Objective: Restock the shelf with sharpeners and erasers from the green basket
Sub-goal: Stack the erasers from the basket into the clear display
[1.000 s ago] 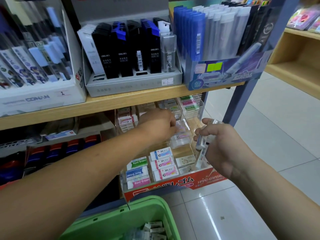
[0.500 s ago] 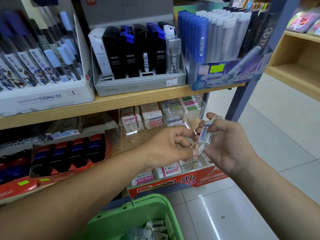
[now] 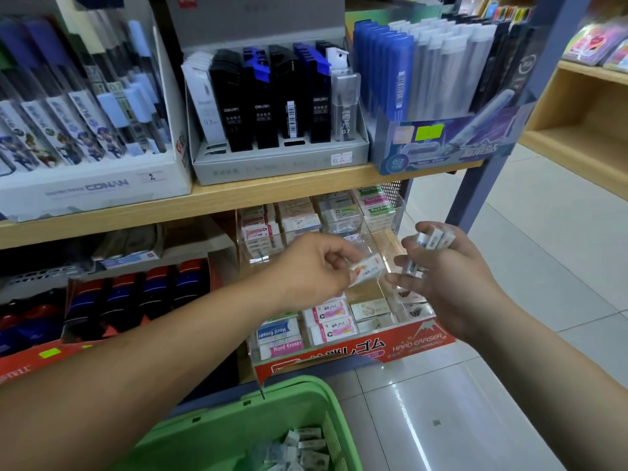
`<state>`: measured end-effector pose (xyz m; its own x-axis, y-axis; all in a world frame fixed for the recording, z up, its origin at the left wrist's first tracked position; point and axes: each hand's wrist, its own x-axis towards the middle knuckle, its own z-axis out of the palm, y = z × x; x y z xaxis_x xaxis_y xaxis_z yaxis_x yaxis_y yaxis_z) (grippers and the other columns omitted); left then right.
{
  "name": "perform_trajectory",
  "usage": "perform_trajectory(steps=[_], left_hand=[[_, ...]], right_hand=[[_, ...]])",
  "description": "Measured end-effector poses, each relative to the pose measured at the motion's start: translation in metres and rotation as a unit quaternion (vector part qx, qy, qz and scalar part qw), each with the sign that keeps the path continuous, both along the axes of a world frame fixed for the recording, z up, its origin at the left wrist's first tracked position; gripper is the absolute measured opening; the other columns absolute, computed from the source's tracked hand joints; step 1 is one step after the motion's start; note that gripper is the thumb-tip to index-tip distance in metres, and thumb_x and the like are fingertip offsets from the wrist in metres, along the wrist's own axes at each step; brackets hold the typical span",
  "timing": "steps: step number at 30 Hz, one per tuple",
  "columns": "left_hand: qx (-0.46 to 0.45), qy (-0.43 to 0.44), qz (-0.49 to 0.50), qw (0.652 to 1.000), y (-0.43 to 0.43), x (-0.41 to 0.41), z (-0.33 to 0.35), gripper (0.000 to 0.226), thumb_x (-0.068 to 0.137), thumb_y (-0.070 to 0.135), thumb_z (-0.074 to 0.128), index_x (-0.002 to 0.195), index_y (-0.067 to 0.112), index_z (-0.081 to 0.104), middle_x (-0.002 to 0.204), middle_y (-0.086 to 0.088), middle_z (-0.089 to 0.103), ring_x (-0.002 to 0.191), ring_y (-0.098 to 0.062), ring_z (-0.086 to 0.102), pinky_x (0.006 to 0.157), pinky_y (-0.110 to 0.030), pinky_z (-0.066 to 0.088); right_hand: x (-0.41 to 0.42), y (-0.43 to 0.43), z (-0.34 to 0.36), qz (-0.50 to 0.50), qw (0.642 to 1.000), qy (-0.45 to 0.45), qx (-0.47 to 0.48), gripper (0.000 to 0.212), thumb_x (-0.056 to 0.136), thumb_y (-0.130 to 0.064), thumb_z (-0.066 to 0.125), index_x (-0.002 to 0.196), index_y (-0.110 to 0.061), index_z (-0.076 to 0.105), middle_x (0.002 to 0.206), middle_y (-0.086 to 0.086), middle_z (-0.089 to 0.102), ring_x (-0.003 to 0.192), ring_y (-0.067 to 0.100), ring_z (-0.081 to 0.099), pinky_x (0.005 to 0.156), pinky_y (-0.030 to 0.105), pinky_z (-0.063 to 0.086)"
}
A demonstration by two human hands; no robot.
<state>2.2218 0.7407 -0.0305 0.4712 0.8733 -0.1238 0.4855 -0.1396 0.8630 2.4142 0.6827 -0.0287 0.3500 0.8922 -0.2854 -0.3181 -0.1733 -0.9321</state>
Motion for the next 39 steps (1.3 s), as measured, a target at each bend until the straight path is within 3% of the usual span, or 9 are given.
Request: perform_trajectory(steps=[4,10,14,17,22,26,29,33,39], left_hand=[[0.054,0.012,-0.027,0.998,-0.003,0.033,0.001,0.016,0.091,0.007,0.077,0.104,0.016,0.075,0.091,0.002,0.070,0.072,0.003,0.063,0.067,-0.012,0.054],[0.197,0.166,-0.034,0.966,0.003,0.084,-0.008,0.008,0.091,0.024,0.076,0.097,0.028,0.080,0.095,0.012,0.075,0.089,-0.011,0.069,0.082,-0.036,0.061],[0.280,0.245,-0.041,0.927,0.002,0.095,-0.016,0.012,0.092,0.027,0.071,0.098,0.034,0.080,0.096,0.011,0.075,0.087,-0.016,0.068,0.074,-0.035,0.059],[0.307,0.329,-0.076,0.890,-0.001,0.097,-0.019,0.016,0.096,0.032,0.063,0.100,0.033,0.078,0.096,0.008,0.073,0.090,-0.020,0.066,0.068,-0.031,0.047],[0.290,0.393,-0.146,0.860,-0.007,0.098,-0.014,0.031,0.103,0.049,0.050,0.095,0.027,0.071,0.095,0.003,0.065,0.086,-0.018,0.059,0.068,-0.034,0.043],[0.309,0.431,-0.201,0.823,-0.012,0.085,-0.019,0.055,0.103,0.065,0.034,0.136,0.029,0.060,0.129,0.002,0.051,0.119,-0.021,0.051,0.079,-0.037,0.040],[0.323,0.413,-0.209,0.825,-0.013,0.081,-0.022,0.053,0.104,0.064,0.031,0.132,0.028,0.058,0.120,0.005,0.042,0.114,-0.019,0.050,0.075,-0.034,0.036],[0.332,0.424,-0.208,0.816,-0.010,0.081,-0.020,0.053,0.104,0.064,0.029,0.140,0.033,0.052,0.128,0.005,0.062,0.119,-0.022,0.057,0.089,-0.041,0.050],[0.308,0.453,-0.213,0.809,-0.017,0.085,-0.016,0.056,0.104,0.065,0.026,0.118,0.026,0.064,0.115,0.001,0.059,0.104,-0.023,0.060,0.073,-0.037,0.042]], right_hand=[[0.023,-0.007,-0.002,-0.052,0.995,-0.079,-0.020,0.023,0.101,-0.006,0.063,0.117,-0.022,0.062,0.111,0.009,0.068,0.098,0.032,0.071,0.071,0.044,0.065],[0.054,-0.033,-0.010,-0.073,0.991,-0.106,-0.028,0.025,0.097,0.003,0.061,0.109,-0.018,0.066,0.109,0.015,0.074,0.093,0.036,0.073,0.059,0.037,0.055],[0.061,-0.042,-0.014,-0.072,0.992,-0.105,-0.022,0.026,0.098,0.005,0.060,0.115,-0.015,0.066,0.102,0.008,0.077,0.089,0.031,0.074,0.056,0.036,0.056],[0.059,-0.042,-0.014,-0.055,0.994,-0.089,-0.014,0.029,0.094,0.007,0.062,0.111,-0.015,0.067,0.102,0.011,0.076,0.088,0.029,0.073,0.051,0.030,0.057],[0.060,-0.041,-0.013,-0.042,0.998,-0.054,-0.001,0.030,0.094,0.009,0.059,0.109,-0.016,0.067,0.102,0.010,0.077,0.088,0.029,0.074,0.050,0.028,0.055],[0.063,-0.042,-0.015,-0.049,0.999,-0.023,0.006,0.028,0.097,0.008,0.057,0.112,-0.014,0.067,0.101,0.010,0.079,0.077,0.025,0.078,0.054,0.033,0.055],[0.063,-0.043,-0.016,-0.045,0.999,-0.012,0.007,0.028,0.097,0.007,0.057,0.113,-0.014,0.067,0.102,0.010,0.079,0.080,0.026,0.077,0.053,0.033,0.054],[0.063,-0.044,-0.014,-0.047,0.999,-0.014,0.009,0.027,0.098,0.005,0.058,0.115,-0.014,0.067,0.102,0.008,0.079,0.088,0.030,0.076,0.054,0.032,0.057],[0.063,-0.046,-0.015,-0.018,0.999,0.034,0.020,0.030,0.098,0.003,0.058,0.121,-0.015,0.065,0.105,0.008,0.080,0.095,0.033,0.077,0.070,0.042,0.061]])
